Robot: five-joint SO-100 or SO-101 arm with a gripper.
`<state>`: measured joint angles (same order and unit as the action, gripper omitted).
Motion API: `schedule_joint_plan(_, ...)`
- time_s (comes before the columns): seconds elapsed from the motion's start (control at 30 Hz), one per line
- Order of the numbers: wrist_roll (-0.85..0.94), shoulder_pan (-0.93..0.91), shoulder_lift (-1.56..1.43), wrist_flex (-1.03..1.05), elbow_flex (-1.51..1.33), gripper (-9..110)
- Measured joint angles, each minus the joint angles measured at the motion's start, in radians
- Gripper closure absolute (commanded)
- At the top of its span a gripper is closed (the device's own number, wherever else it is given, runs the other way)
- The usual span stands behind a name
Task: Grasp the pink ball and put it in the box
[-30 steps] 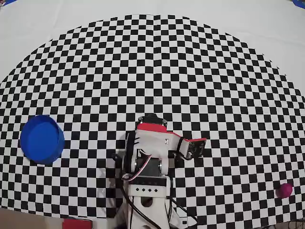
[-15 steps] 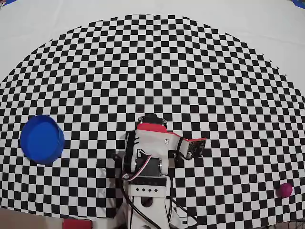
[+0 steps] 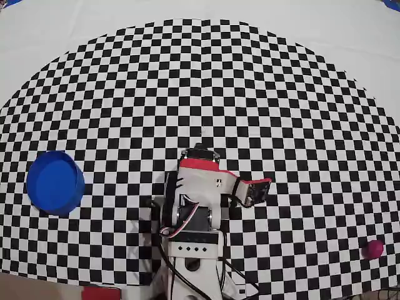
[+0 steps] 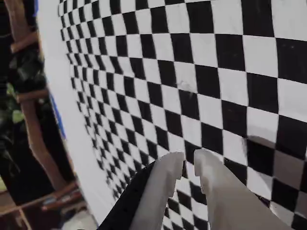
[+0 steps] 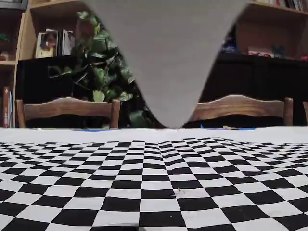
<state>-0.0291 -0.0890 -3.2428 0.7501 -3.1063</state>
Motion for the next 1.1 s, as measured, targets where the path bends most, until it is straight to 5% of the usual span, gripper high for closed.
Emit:
schedule_joint_plan(0.43,0.000,0.000,0.000,-0.365,0.000,101)
schedule_joint_plan(1.1,0.028,0.000,0.000,-0.577,0.000,101)
